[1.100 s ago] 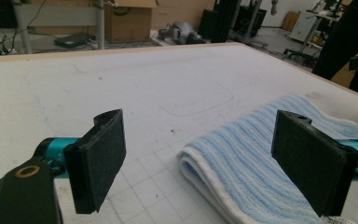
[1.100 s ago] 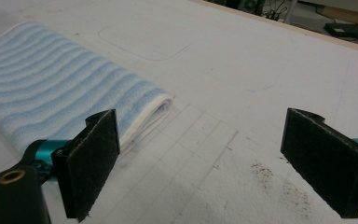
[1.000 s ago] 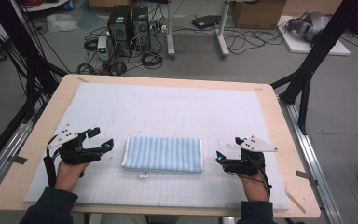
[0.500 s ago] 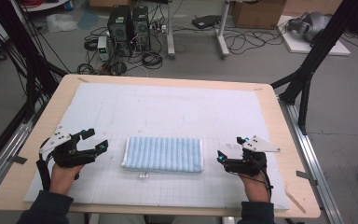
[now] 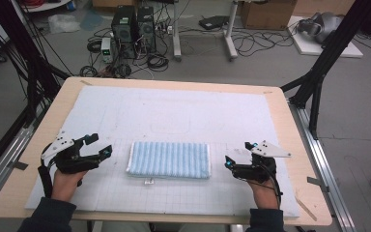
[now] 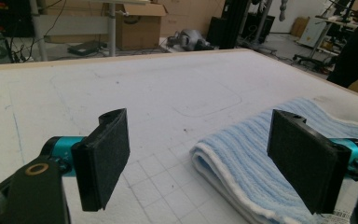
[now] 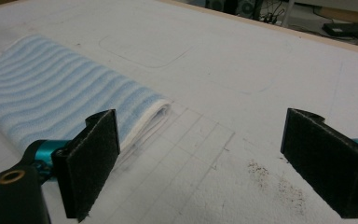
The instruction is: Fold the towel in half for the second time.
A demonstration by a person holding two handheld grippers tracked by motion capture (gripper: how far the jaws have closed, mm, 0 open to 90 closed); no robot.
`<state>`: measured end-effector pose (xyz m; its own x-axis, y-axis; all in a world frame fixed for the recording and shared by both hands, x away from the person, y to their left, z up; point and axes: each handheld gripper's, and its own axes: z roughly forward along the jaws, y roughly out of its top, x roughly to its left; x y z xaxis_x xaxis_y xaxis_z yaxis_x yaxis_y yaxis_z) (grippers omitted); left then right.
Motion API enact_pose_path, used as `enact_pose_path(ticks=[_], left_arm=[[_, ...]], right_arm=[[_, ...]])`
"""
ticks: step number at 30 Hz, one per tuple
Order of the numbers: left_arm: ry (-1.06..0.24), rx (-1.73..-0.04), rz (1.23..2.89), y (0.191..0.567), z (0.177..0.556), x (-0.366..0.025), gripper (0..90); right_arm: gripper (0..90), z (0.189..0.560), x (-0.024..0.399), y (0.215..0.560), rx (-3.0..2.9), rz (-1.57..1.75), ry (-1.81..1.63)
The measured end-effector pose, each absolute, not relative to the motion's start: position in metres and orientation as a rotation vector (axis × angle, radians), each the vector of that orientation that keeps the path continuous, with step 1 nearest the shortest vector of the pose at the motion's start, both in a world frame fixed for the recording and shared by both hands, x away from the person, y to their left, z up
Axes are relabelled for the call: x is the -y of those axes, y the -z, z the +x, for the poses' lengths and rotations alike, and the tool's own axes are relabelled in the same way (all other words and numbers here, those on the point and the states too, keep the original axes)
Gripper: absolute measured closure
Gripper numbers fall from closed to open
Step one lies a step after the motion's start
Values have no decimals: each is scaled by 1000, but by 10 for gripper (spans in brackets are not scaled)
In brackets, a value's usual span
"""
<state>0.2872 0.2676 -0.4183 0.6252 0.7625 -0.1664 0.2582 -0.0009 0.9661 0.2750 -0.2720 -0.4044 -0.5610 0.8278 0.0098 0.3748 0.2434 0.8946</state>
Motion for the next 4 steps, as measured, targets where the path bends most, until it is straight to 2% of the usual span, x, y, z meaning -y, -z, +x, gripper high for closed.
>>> enact_pose_path(ticks=[4], left_arm=[[-489,-880,1563,418,288,-268,214]], right_arm=[[108,275,274,404,-2042,1094,-1275]])
